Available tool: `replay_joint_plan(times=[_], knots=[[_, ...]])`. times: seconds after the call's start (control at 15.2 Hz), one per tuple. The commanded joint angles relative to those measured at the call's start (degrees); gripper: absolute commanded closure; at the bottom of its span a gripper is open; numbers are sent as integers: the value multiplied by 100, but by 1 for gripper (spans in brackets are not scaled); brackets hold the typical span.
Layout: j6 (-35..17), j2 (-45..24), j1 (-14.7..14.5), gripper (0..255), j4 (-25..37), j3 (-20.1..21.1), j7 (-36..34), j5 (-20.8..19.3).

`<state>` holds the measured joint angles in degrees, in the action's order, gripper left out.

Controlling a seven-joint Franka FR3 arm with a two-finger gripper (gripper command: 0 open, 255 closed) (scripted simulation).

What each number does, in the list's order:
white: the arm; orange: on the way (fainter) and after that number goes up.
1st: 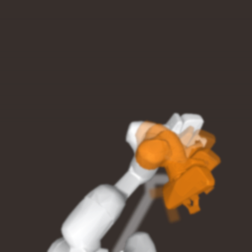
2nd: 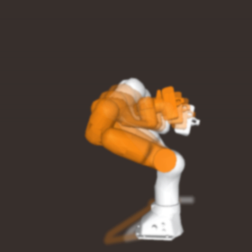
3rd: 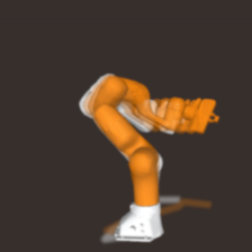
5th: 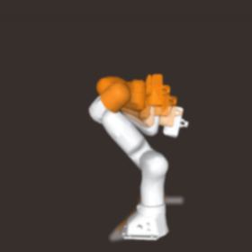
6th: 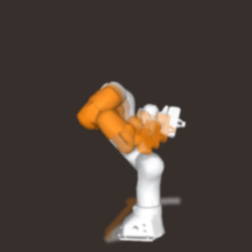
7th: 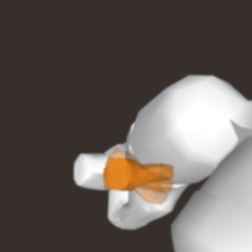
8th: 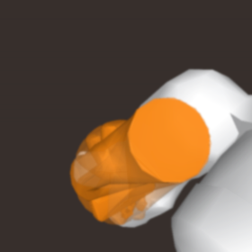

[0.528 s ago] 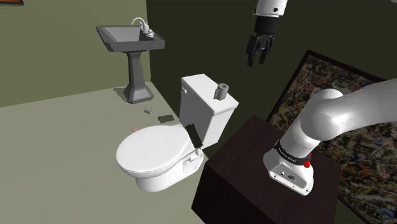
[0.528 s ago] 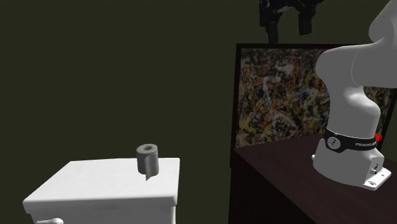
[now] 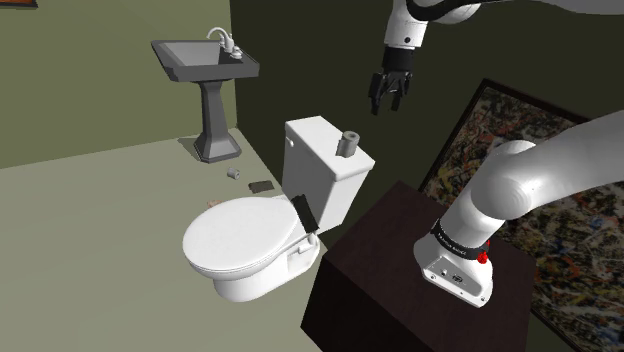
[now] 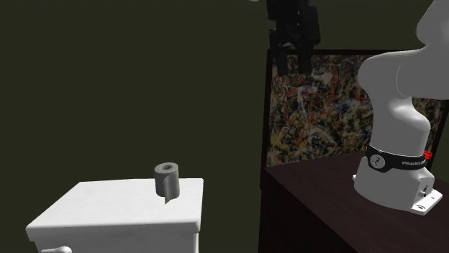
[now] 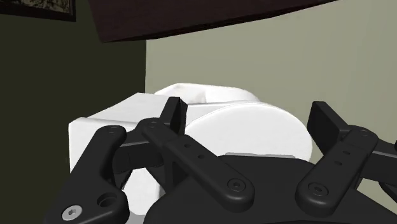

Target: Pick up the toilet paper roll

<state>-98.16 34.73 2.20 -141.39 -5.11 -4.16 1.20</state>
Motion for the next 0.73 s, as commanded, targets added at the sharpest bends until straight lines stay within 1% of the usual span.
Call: replay_joint_plan(times=[0.0, 0.33, 0.66], knots=[[-414, -323, 85, 0, -33, -82, -14, -54], [-1372, -1183, 260, 0, -15, -267, -76, -121], [-2241, -2136, 408, 0, 183, -468, -109, -108]])
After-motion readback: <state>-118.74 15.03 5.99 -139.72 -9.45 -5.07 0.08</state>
